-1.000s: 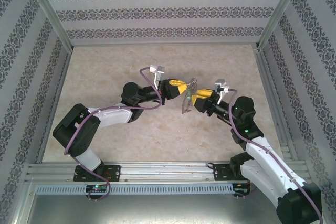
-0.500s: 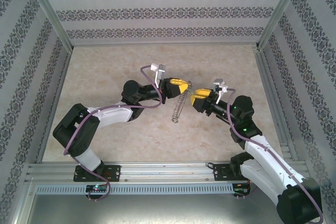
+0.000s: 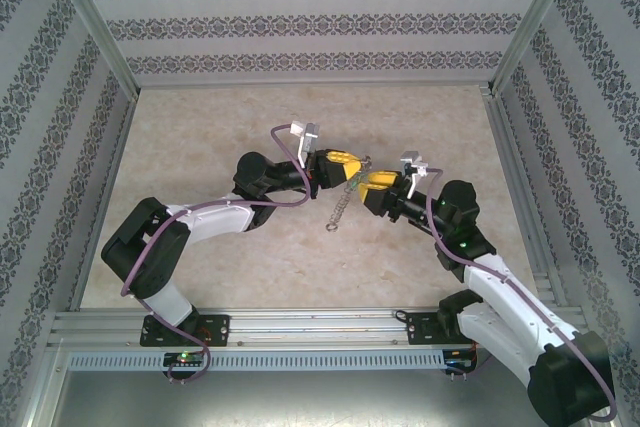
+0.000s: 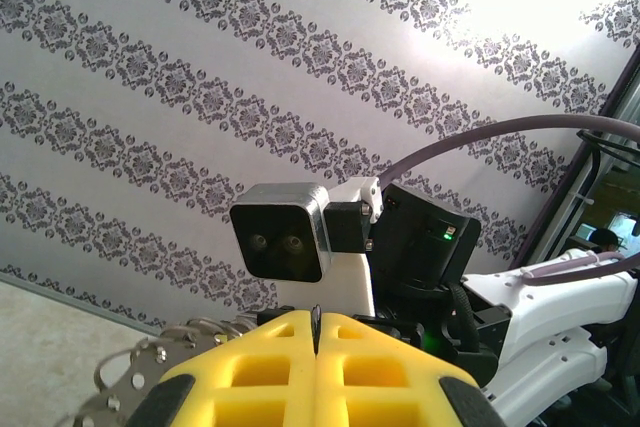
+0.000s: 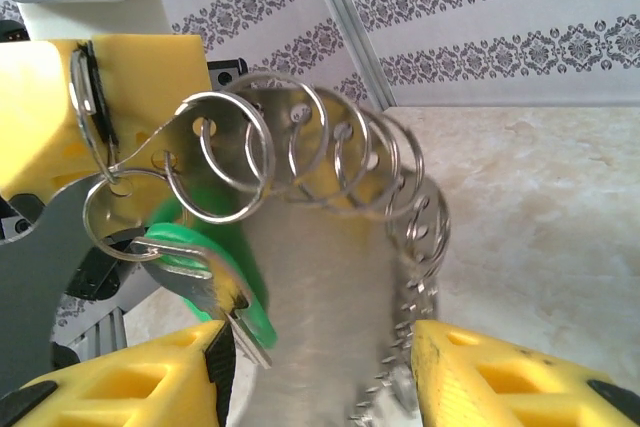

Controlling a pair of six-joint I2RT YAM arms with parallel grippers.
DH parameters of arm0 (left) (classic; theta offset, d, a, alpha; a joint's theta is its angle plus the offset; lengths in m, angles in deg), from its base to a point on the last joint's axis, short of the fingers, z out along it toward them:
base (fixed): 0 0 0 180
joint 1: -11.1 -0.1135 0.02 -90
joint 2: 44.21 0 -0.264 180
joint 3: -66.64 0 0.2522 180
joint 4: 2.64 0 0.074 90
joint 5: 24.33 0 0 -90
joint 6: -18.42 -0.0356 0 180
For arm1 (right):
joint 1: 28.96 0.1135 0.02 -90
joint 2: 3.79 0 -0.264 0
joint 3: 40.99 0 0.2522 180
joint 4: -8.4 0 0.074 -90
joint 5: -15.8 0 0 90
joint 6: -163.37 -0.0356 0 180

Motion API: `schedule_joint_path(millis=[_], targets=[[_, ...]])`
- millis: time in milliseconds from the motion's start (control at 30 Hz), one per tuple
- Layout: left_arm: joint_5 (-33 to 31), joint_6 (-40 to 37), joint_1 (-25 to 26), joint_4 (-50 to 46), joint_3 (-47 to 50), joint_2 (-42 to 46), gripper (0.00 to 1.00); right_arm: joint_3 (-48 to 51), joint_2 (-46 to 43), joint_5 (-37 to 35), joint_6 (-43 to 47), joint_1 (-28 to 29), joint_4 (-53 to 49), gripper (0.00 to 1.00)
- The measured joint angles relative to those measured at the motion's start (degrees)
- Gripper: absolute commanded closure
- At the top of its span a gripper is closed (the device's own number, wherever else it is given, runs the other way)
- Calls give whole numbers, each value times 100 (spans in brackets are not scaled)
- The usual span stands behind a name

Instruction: Put the keys on the keyring

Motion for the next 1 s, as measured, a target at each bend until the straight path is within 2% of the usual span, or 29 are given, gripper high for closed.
schedule_joint_path(millis=[500,767,867,1000], targets=[[24,0,2,-68,-83,0,100,-76,-20,151,90,122,39,49],[111,0,4,-70,-83,0,100,-127,33,149,131,122,44,54],[111,0,4,-70,-83,0,100,-170,57,151,162,122,74,61],[111,0,4,-70,-83,-2,100,-186,68,166,199,162,107,78]])
